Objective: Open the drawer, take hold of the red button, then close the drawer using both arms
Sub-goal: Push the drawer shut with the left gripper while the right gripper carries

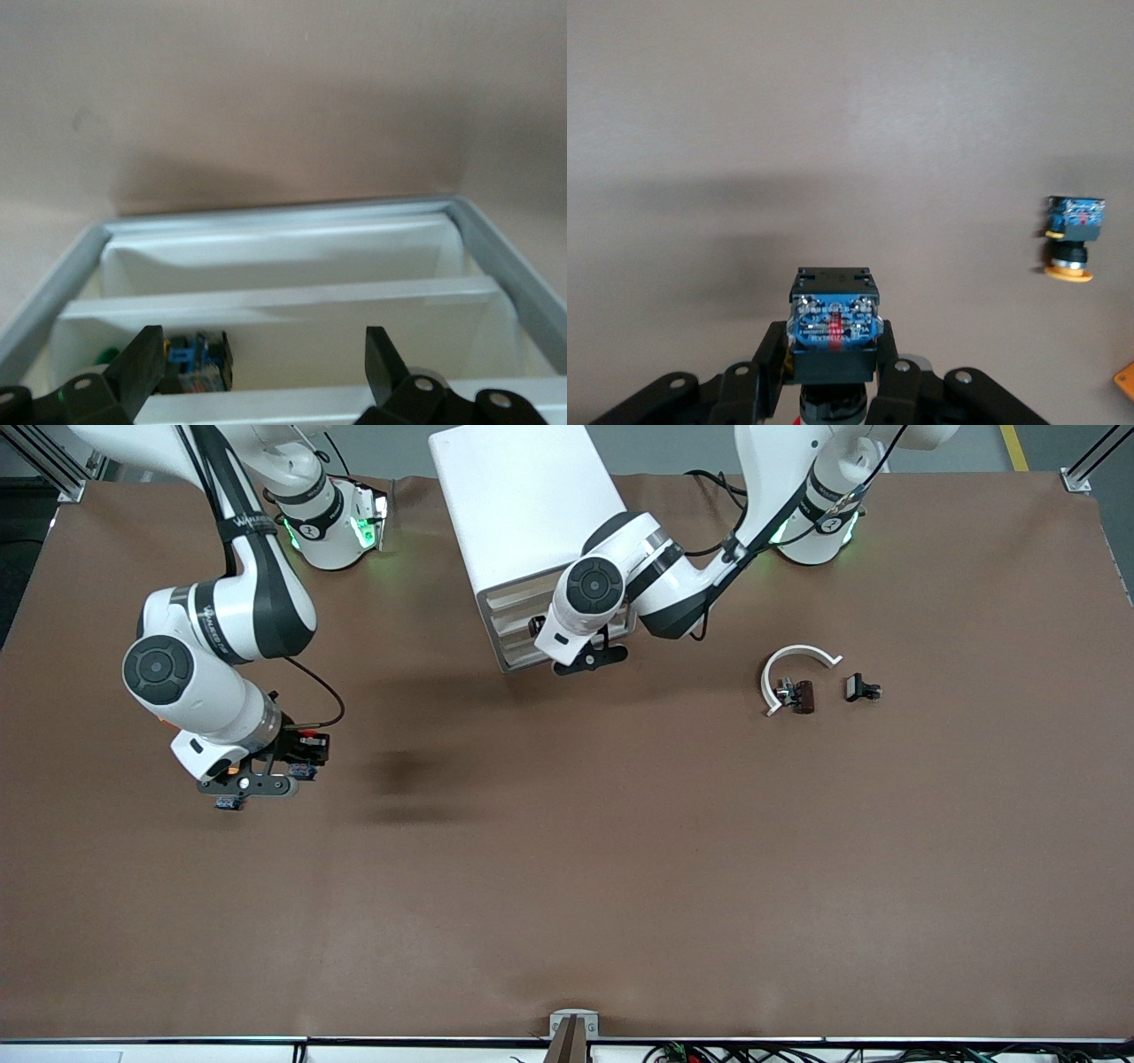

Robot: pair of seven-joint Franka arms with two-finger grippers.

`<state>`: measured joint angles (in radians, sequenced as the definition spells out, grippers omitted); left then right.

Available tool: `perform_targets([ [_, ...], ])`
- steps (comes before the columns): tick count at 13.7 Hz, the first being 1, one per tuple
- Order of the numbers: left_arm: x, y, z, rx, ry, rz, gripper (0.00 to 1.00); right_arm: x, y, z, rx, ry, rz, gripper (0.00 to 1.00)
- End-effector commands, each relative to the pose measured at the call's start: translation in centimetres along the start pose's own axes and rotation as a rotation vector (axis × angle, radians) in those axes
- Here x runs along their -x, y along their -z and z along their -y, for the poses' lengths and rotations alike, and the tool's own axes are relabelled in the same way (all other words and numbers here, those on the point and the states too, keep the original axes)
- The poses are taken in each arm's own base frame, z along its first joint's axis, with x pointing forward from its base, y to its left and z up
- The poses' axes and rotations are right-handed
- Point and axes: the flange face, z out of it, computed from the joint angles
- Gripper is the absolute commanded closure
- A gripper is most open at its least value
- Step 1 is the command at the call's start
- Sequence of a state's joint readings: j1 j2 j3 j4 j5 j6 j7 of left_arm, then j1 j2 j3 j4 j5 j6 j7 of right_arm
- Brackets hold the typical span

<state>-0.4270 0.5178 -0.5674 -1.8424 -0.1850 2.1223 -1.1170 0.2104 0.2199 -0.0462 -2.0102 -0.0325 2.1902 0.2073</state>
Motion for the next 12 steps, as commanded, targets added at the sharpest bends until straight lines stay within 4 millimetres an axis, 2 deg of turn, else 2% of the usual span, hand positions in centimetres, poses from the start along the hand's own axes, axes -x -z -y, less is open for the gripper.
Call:
perform_targets([
  [1,0.8,-1.5,-0.5,-0.013,0.049,0.041,0.0,1.4,-2.3,-3.1,0.003,-0.012,-0.048,1.0],
  [3,0.7,-1.6,-0.5,-0.009,0.08,0.053,0.0,1.1,-3.5,-5.9,-0.002,-0.053,-0.072,1.0],
  [6,-1.2,0.8,-0.8,0.036,0.154,0.036,0.0,1.0,-6.0,-8.4,-0.003,-0.095,-0.073,1.0],
  [7,-3.0,2.3,-0.5,0.061,0.206,0.023,0.0,1.0,-6.7,-8.9,-0.007,-0.105,-0.095,1.0],
  [10,-9.3,7.0,2.7,0.129,0.356,-0.01,0.0,0.9,-10.1,-10.2,-0.011,-0.129,-0.111,1.0],
  [12,-12.8,11.7,4.9,0.2,0.417,-0.035,0.0,0.7,-12.3,-10.1,-0.01,-0.139,-0.094,1.0],
])
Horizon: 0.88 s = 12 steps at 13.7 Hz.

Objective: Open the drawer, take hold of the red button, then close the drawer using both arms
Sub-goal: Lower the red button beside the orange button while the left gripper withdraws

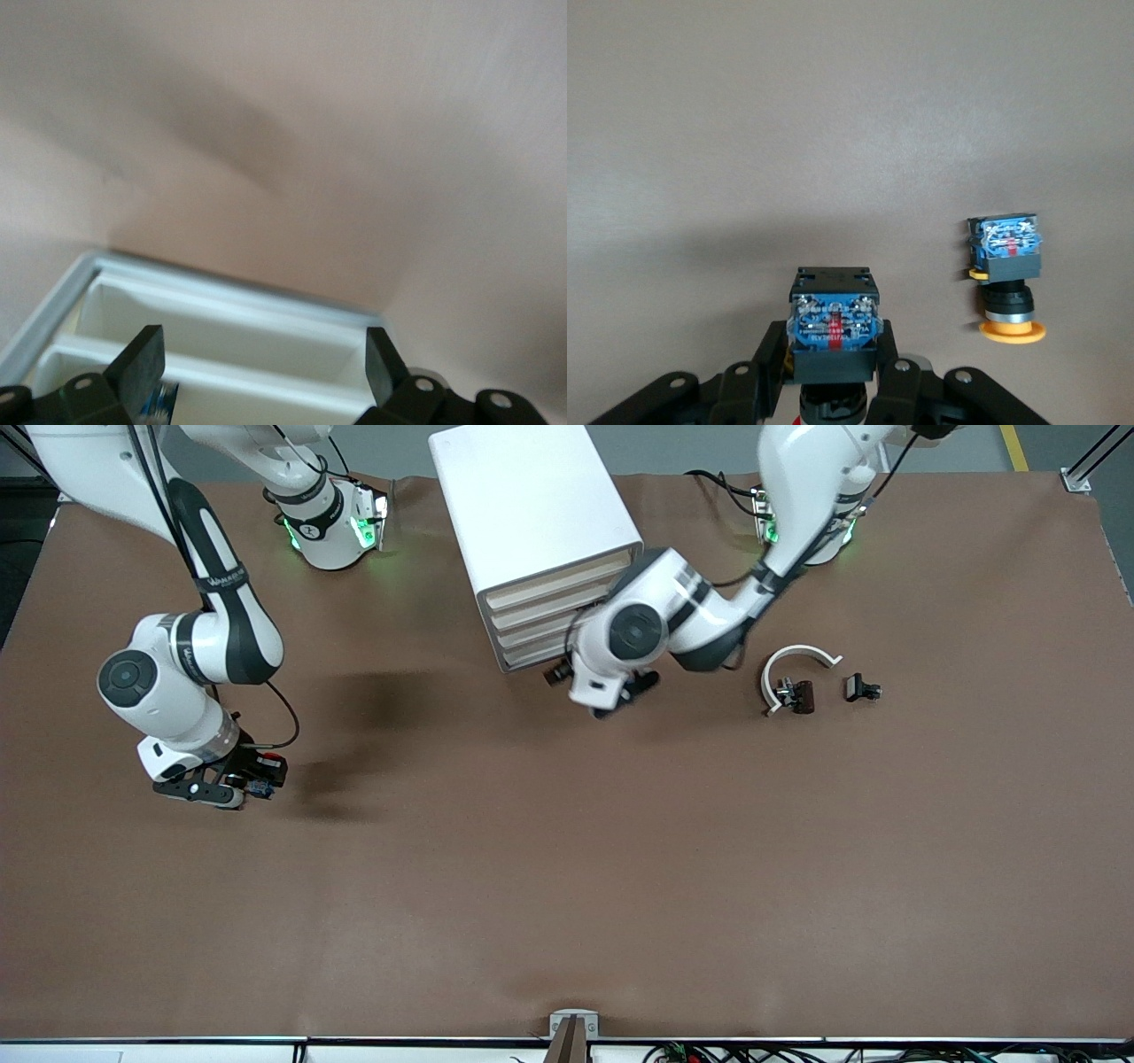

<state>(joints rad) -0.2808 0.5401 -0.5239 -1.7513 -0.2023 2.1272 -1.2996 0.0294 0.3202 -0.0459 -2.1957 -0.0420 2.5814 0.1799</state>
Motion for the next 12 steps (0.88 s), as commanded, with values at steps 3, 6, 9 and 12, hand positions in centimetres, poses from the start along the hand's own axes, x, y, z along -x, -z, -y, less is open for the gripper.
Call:
perform_targets([
  [3,-9.3,11.2,2.2,0.077,0.123,-0.074,0.0,-0.1,-3.5,-0.3,0.007,-0.008,0.025,1.0],
  [6,-15.3,13.7,5.8,-0.058,0.066,-0.242,0.0,0.0,-4.7,-0.3,0.008,-0.011,0.045,1.0],
  [9,-20.9,16.3,9.2,-0.104,0.023,-0.33,0.0,0.2,-5.4,-0.1,0.008,-0.008,0.053,1.0],
  [12,-23.7,20.5,11.9,-0.138,-0.113,-0.416,0.0,0.1,-6.1,0.1,0.008,-0.005,0.06,1.0],
])
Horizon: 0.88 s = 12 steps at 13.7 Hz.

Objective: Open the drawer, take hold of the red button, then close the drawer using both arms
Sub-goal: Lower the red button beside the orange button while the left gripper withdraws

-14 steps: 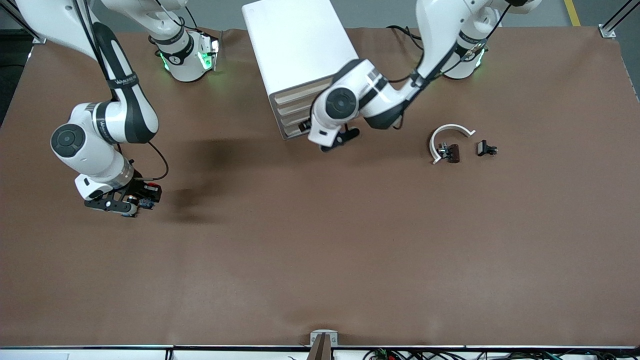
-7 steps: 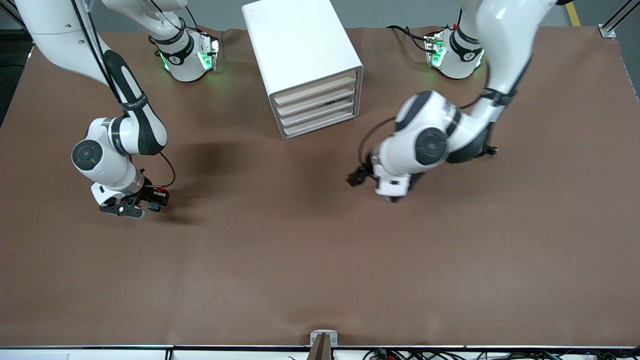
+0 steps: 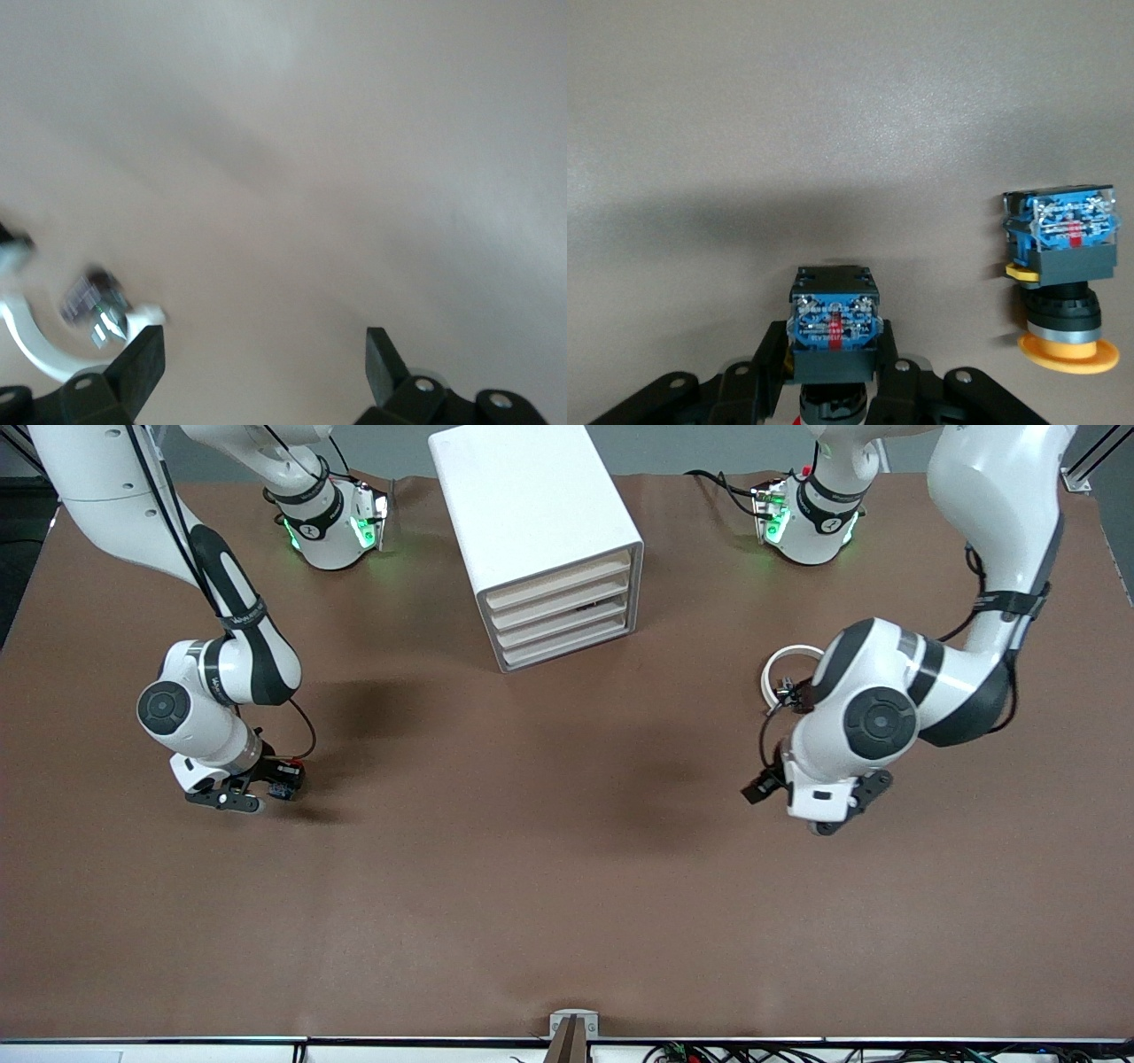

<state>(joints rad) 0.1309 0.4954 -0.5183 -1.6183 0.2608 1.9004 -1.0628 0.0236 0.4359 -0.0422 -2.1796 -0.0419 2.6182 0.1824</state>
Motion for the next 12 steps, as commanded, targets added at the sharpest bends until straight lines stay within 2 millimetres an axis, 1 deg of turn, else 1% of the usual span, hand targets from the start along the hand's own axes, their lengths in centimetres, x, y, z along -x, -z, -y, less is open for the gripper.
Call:
perform_targets([
  [1,-2.2,3.9,2.8,-0.006,-0.118,-0.067,0.0,-0.6,-0.6,0.2,-0.002,-0.005,0.002,1.0],
  [2,-3.6,4.9,4.4,-0.001,-0.136,-0.081,0.0,-0.7,-0.5,0.4,-0.003,0.0,-0.001,1.0],
  [3,-4.7,6.4,5.9,0.007,-0.169,-0.103,0.0,-0.8,-0.5,0.5,-0.004,0.001,-0.003,1.0],
  [4,-4.9,7.7,6.7,0.006,-0.217,-0.127,0.0,-1.0,-0.4,0.7,-0.003,0.006,-0.002,1.0],
  [5,-4.9,9.8,7.6,-0.007,-0.268,-0.176,0.0,-1.0,-0.7,0.9,-0.003,0.008,0.0,1.0],
  [7,-6.1,12.8,10.7,-0.008,-0.318,-0.22,0.0,-1.1,-0.8,1.1,-0.003,0.01,0.0,1.0],
  [8,-5.6,14.5,11.6,-0.018,-0.357,-0.233,0.0,-1.2,-0.7,1.1,-0.004,0.009,-0.003,1.0],
  [10,-4.0,17.5,12.6,-0.033,-0.405,-0.257,0.0,-1.2,-0.7,1.1,-0.004,0.007,-0.003,1.0],
  [12,-2.7,20.1,13.4,-0.01,-0.424,-0.256,0.0,-1.3,-0.7,1.1,-0.004,0.007,-0.002,1.0],
])
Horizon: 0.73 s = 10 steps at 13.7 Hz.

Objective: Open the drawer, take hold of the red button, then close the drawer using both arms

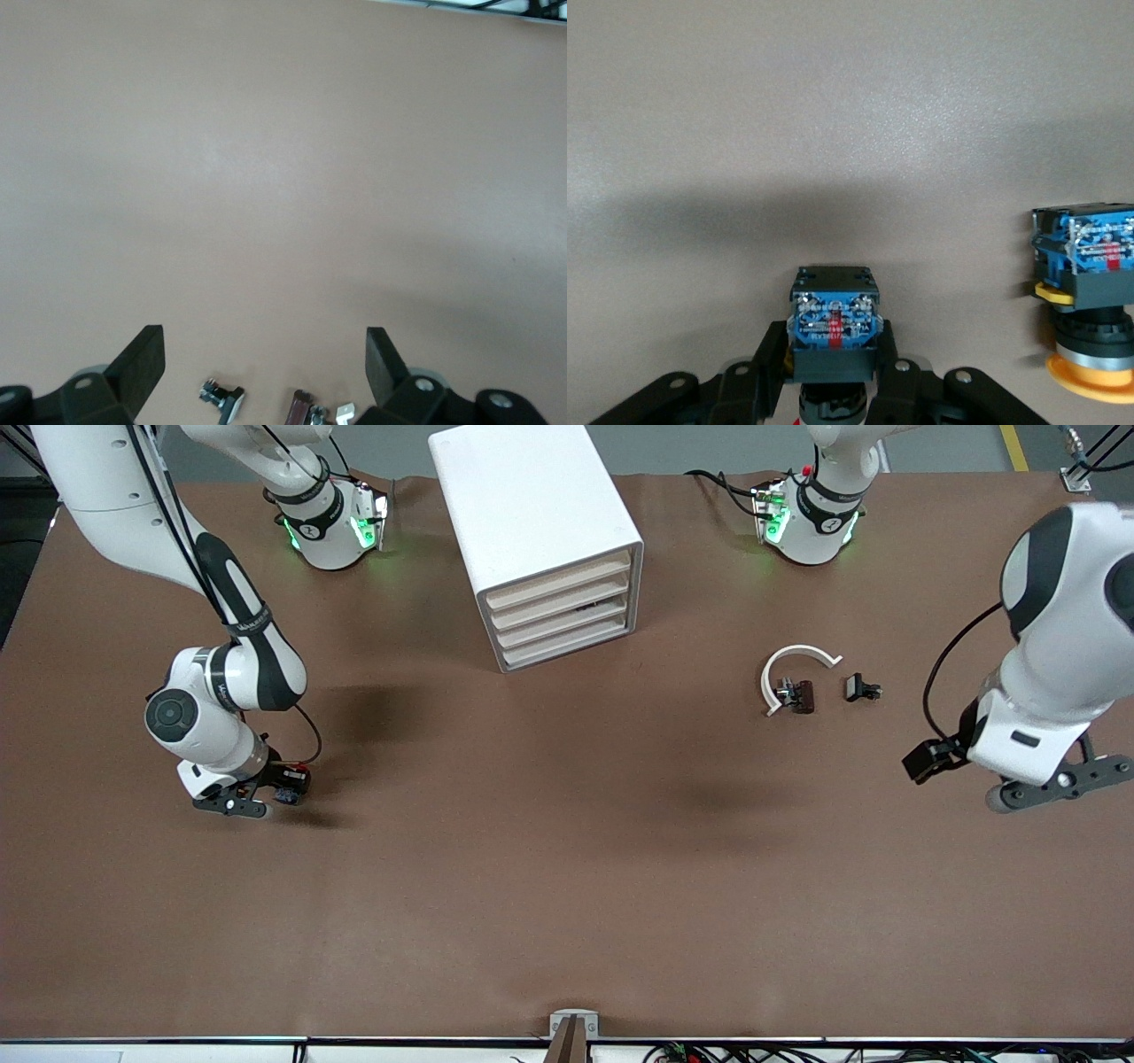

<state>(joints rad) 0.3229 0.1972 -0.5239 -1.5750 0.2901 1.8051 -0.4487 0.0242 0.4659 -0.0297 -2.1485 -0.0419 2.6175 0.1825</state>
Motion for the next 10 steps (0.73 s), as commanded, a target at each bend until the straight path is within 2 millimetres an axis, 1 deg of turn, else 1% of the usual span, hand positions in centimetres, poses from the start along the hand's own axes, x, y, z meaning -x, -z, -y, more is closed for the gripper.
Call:
perform_targets([
  [1,1.5,4.0,0.7,0.011,-0.033,0.007,0.0,-0.7,-0.3,0.3,0.002,-0.002,0.003,1.0],
  [4,1.9,7.5,1.5,0.036,-0.021,0.051,0.0,-1.2,-0.2,0.2,0.002,-0.002,-0.002,1.0],
  [5,2.3,8.2,1.6,0.044,-0.029,0.071,0.0,-1.2,-0.3,0.2,0.002,-0.005,-0.002,1.0],
  [6,2.5,8.5,1.6,0.049,-0.05,0.079,0.0,-1.1,-0.3,0.3,0.002,-0.006,0.0,1.0],
  [7,3.4,10.3,1.7,0.059,-0.078,0.057,0.0,-1.1,-0.4,0.4,0.003,-0.002,0.001,1.0],
  [8,3.8,10.7,2.2,0.065,-0.076,0.059,0.0,-1.2,-0.4,0.4,0.003,0.004,-0.001,1.0],
  [9,4.3,10.9,2.3,0.083,-0.072,0.083,0.0,-1.6,0.0,0.4,0.004,0.02,-0.01,1.0],
  [10,4.9,11.3,2.7,0.108,-0.066,0.114,0.0,-1.6,0.0,0.4,0.006,0.029,-0.009,0.74],
])
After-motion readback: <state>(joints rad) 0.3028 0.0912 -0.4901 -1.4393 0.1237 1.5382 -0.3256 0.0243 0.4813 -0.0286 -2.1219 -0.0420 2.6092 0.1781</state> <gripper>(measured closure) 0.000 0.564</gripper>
